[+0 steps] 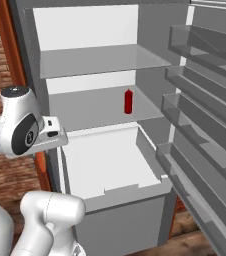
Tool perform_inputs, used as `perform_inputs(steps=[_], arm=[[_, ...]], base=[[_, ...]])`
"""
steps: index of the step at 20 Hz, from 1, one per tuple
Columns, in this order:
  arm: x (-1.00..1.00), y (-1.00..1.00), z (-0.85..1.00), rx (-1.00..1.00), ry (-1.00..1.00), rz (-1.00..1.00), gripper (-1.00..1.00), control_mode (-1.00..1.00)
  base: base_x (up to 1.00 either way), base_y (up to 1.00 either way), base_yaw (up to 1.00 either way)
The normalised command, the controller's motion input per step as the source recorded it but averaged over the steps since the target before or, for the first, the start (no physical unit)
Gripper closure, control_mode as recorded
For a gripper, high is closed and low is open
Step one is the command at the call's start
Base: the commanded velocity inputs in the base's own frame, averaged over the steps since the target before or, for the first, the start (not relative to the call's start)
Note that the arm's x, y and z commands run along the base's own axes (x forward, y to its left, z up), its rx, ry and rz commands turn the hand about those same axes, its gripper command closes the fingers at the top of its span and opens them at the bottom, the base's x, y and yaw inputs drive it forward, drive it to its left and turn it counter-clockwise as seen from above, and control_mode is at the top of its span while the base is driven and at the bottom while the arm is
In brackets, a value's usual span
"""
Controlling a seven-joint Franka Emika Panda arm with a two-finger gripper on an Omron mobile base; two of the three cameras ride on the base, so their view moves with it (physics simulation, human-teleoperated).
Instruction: Place the carrots inside the fridge drawer. Close the drawer after placing the vegetables.
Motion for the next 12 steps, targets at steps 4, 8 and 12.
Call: perform_inputs(steps=[4, 8, 12], arm=[[0.00, 0.00, 0.00, 0.00, 0.00, 0.00, 1.00, 1.00], [0.04, -0.09, -0.06, 0.02, 0.00, 0.00, 1.00, -1.00], [0.47, -0.16, -0.12, 0.04, 0.03, 0.00, 1.00, -1.00]], base=[[0.00, -0.25, 0.01], [0.00, -0.05, 0.00], [0.00, 0.00, 0.00]])
